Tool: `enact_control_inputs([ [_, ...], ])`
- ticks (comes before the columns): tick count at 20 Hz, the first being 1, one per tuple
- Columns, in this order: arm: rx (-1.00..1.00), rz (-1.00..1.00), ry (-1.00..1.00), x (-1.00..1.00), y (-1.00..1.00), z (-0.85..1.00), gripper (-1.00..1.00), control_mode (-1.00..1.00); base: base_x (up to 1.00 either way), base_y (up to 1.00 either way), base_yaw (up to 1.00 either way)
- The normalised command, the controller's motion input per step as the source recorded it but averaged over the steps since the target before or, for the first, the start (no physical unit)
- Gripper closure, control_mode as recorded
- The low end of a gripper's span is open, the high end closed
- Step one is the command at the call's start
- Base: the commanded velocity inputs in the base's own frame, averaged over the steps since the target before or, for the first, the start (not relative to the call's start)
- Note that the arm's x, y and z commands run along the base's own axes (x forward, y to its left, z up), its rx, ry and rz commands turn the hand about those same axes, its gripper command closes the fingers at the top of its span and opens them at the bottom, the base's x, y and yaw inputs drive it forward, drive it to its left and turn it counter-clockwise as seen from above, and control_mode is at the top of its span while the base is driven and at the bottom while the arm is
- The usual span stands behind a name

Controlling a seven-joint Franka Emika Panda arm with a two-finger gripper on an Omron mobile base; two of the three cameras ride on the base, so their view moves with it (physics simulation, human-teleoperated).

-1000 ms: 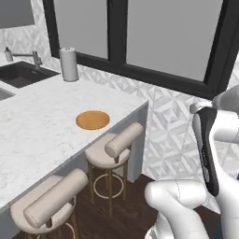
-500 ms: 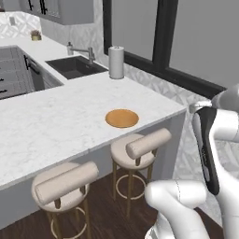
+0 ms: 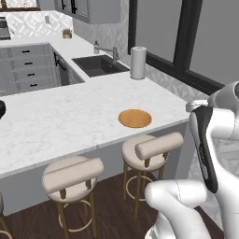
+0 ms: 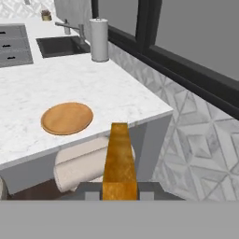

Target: Start the toaster. Once the lever pops up, take the bread to the plate on the dining counter.

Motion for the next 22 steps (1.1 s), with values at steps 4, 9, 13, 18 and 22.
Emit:
enact_control_inputs([
  [4, 0.00, 0.00, 0.00, 0.00, 0.00, 0.00, 1.00, 1.00, 0.35, -0.10, 0.10],
  [9, -0.12, 0.02, 0.01, 0.39, 0.26, 0.02, 1.00, -1.00, 0.00, 0.00, 0.00],
  [13, -0.23, 0.00, 0.14, 0.98, 0.62, 0.00, 1.00, -1.00, 0.00, 0.00, 0.00],
  [18, -0.08, 0.00, 0.25, 1.00, 0.21, -0.01, 1.00, -1.00, 0.00, 0.00, 0.00],
  [22, -0.01, 0.00, 0.27, 1.00, 0.18, -0.19, 1.00, -1.00, 0.00, 0.00, 0.00],
])
